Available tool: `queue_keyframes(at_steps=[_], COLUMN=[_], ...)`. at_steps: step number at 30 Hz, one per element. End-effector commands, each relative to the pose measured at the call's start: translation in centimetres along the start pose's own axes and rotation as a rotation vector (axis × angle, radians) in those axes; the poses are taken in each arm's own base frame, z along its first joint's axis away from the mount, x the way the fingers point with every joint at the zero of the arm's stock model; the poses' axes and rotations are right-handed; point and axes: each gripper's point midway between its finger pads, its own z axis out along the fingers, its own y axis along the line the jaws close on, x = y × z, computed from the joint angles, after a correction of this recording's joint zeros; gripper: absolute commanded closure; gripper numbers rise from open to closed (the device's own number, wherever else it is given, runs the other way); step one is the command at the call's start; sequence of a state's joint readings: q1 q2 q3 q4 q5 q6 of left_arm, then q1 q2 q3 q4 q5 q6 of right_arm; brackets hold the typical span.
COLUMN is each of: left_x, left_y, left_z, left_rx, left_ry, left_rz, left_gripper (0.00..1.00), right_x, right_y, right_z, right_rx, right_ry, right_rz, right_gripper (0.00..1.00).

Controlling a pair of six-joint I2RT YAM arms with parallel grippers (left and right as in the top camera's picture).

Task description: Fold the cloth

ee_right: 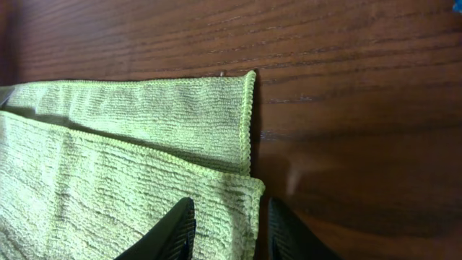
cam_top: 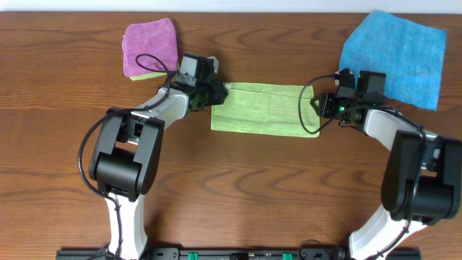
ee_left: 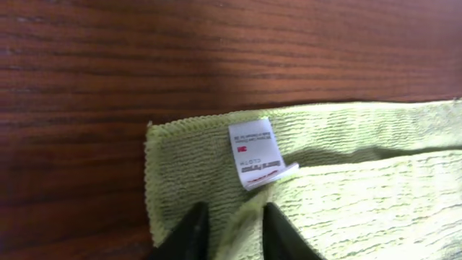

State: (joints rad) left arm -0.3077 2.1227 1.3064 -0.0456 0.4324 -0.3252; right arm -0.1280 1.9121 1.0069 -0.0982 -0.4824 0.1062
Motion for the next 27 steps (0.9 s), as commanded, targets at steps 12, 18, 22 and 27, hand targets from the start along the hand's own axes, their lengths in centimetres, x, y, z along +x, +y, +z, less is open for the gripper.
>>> queue_keyframes(at_steps=[12,18,22,27], left_x=[-1.2,-1.2,-1.2,-1.2], left_y=[0.9,0.9,0.9,0.9], left_z=[-0.2,-0.2,-0.1,-0.2], left_rx=[-0.050,-0.049,-0.049,-0.049], left_ry=[-0.036,-0.036,-0.035,-0.036], left_rz=[0.007,0.007,0.007,0.007], left_gripper=[0.94,0.94,0.94,0.94], right_x=[-0.4,-0.6,-0.5,0.0], right_y=[-0.8,-0.8,-0.7,-0.4], right_z=[0.1,0.1,0.7,1.4], right_rx=[0.043,0.044,0.036,0.029], right_ry=[-0.008,-0.014,-0.013,-0.001], right_rz=[0.013,0.009,0.002,0.008], right_gripper=[0.68,0.64,0.67,0.82])
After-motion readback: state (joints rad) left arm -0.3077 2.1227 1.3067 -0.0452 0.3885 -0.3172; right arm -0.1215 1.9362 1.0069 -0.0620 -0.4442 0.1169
